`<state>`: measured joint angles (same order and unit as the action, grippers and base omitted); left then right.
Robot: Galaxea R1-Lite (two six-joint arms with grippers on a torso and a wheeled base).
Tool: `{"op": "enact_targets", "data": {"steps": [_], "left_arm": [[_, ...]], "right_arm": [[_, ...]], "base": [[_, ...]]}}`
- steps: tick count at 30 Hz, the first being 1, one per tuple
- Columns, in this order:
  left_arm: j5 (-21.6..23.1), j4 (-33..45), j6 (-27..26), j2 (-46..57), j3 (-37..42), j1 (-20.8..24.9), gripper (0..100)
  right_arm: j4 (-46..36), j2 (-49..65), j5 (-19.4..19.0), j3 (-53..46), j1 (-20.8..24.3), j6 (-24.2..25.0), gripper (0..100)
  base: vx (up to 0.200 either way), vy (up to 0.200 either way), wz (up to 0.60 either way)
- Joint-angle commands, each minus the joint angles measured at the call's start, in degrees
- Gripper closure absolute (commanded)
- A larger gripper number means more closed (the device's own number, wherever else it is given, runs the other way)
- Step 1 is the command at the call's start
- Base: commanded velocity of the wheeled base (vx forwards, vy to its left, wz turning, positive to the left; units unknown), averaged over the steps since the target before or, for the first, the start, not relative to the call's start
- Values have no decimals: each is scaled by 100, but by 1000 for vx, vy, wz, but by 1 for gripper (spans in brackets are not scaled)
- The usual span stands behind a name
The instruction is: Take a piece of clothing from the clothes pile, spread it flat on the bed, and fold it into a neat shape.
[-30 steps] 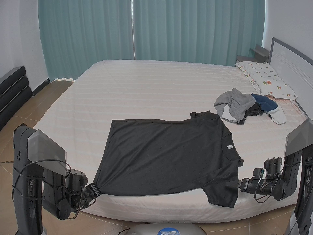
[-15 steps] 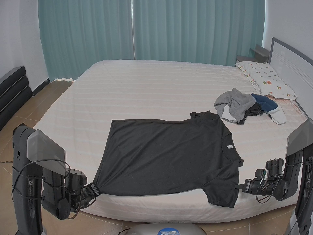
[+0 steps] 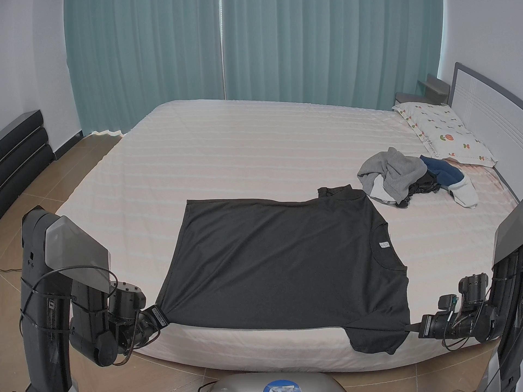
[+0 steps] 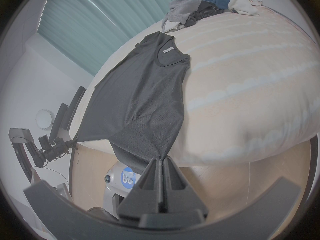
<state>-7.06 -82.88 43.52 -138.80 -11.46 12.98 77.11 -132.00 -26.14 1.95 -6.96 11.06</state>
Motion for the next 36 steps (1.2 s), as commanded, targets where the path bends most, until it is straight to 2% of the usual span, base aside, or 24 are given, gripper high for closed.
{"op": "enact_targets", "data": {"steps": [1,7,11,15,16,31,34,35,36], "left_arm": [[-6,-8,-89,2,56,2,100],[-32,-8,-379,-42,162,2,100],[-41,-8,-485,-33,223,29,100],[-41,-8,-485,-59,188,38,100],[-41,0,-485,-59,162,38,0],[135,-123,-458,-94,100,55,0],[539,-624,-590,-103,223,38,0],[864,-712,-845,-94,381,-24,0],[952,-712,-933,-94,408,-41,0]], "right_arm": [[-55,113,-14,-195,-148,-51,100],[-521,236,-5,-195,-130,-192,100],[-1163,509,-5,-195,-130,-482,100],[-1286,509,-14,-195,-121,-640,100],[-1286,517,-14,-195,-121,-640,100],[-1119,614,-172,-195,-156,-578,100],[-1119,632,-172,-195,-165,-561,100],[-1119,632,-181,-195,-165,-570,100],[-1119,632,-181,-195,-165,-570,100]], "base": [[0,0,0],[0,0,0],[0,0,0],[0,0,0],[0,0,0],[0,0,0],[0,0,0],[0,0,0],[0,0,0]]}}
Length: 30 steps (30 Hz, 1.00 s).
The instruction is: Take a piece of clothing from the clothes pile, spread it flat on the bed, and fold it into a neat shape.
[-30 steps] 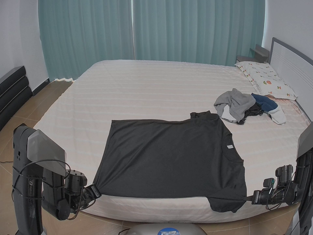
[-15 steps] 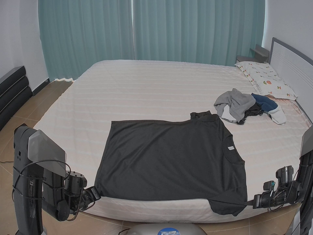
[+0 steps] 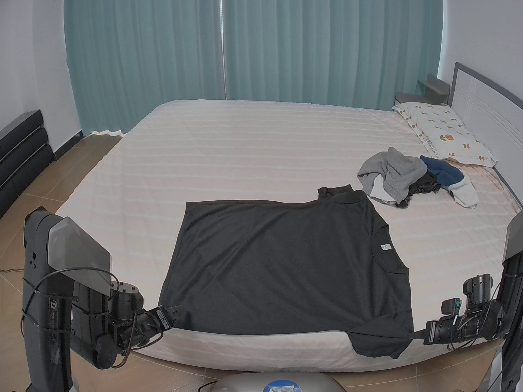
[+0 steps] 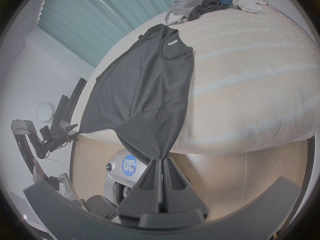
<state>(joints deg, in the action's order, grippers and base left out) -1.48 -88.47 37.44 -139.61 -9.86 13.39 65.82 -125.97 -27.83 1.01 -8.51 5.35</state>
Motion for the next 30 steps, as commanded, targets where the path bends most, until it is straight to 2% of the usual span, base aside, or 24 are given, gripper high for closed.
{"op": "enact_targets", "data": {"steps": [1,2,3,4,5,6,7,11,15,30], "left_arm": [[728,-153,-615,12,318,-214,0],[807,-153,-676,21,336,-249,0],[1281,-153,-993,65,371,-451,0],[1431,-153,-1081,65,380,-512,0],[1870,-153,-1397,56,415,-732,0],[1897,-153,-1423,56,415,-750,0],[2134,-153,-1801,12,389,-961,0],[2213,-153,-2267,-295,230,-1084,0],[2169,-153,-2478,-436,-42,-1031,0],[2248,-153,-2566,-594,-323,-978,0]], "right_arm": [[19,28,-12,-101,-10,10,100],[19,28,-12,-101,-19,10,100],[19,37,-21,-101,-10,10,100],[19,37,-38,-101,-10,10,100],[10,28,-91,-101,-10,10,100],[10,28,-91,-101,-10,10,100],[19,28,-126,-101,-10,10,100],[19,28,-126,-101,-10,10,100],[19,28,-126,-101,16,10,100],[19,11,-179,-101,25,10,100]], "base": [[0,0,0],[0,0,0],[0,0,0],[0,0,0],[0,0,0],[0,0,0],[0,0,0],[0,0,0],[0,0,0],[0,0,0]]}}
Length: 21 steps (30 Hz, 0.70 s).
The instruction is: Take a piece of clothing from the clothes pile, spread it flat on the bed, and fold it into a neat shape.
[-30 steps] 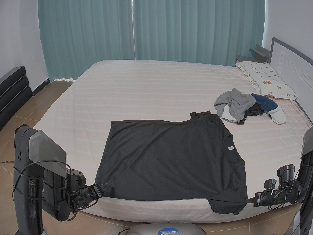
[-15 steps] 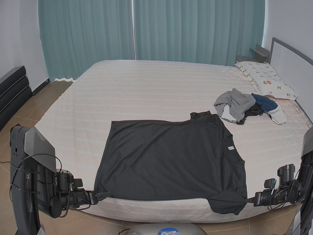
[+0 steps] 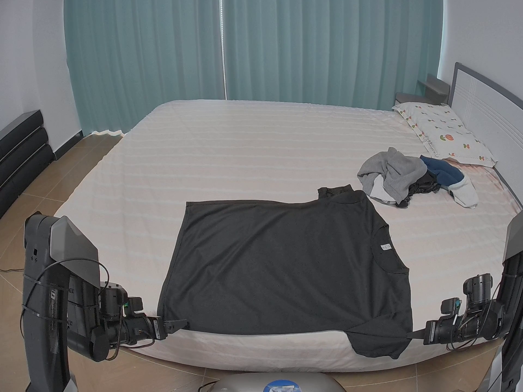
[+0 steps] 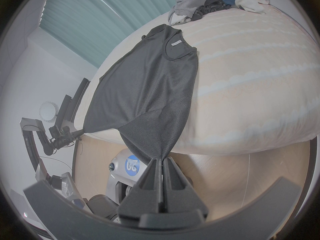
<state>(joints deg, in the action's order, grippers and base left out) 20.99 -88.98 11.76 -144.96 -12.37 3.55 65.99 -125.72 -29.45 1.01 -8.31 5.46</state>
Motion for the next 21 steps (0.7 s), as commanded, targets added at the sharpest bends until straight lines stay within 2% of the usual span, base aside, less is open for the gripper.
{"op": "enact_targets", "data": {"steps": [1,5,12,21], "left_arm": [[1,-102,1,-59,-72,6,100],[186,-102,-7,-24,77,-21,100],[212,-102,-7,3,297,-223,100],[204,-102,-16,99,569,-240,100]], "right_arm": [[2,-14,-17,-101,5,-1,100],[2,-14,-17,-101,-12,-1,100],[2,-5,-17,-101,-21,-1,100],[2,-5,-17,-101,-30,-1,100]], "base": [[0,0,0],[0,0,0],[0,0,0],[0,0,0]]}}
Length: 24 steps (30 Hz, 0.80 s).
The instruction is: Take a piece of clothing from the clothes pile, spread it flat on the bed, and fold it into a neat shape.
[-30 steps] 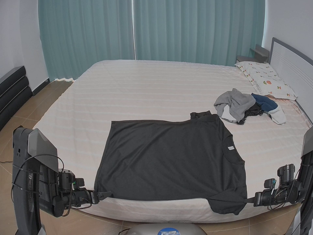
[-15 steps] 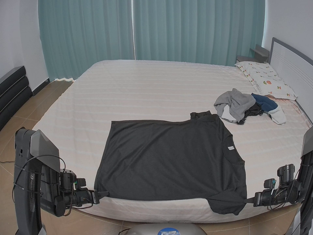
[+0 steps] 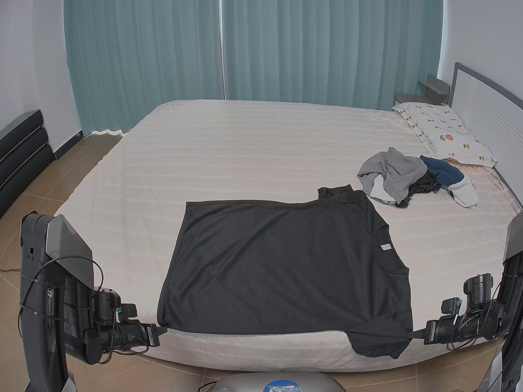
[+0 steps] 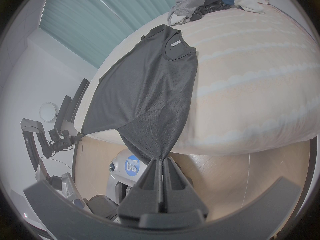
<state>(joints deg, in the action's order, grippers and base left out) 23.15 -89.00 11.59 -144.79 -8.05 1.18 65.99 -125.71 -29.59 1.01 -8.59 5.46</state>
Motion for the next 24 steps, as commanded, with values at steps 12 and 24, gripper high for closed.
{"op": "enact_targets", "data": {"steps": [12,24], "left_arm": [[-12,-100,1,504,594,-136,100],[-21,-100,1,364,479,-118,100]], "right_arm": [[-42,20,6,-101,-28,-1,100],[-77,73,-3,-101,-28,-1,100]], "base": [[0,0,0],[0,0,0]]}}
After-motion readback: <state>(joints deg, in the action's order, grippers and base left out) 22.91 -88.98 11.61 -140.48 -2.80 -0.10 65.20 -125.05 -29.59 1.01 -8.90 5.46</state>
